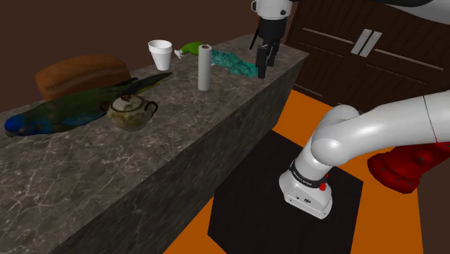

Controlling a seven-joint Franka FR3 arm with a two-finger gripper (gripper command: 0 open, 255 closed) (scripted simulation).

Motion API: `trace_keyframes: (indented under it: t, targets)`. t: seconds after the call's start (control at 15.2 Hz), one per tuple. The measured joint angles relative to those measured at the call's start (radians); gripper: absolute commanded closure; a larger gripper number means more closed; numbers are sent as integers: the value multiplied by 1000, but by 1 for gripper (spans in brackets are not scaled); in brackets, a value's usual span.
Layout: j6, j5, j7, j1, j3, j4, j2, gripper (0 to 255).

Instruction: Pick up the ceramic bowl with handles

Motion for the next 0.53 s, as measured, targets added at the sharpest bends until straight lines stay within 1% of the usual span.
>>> trace_keyframes:
  t: [0.2,0.4,0.53]
  targets:
    - [23,14,15,6,13,9,29,0]
    - [82,46,53,21,46,30,103,0]
    - [115,62,74,28,65,65,164,0]
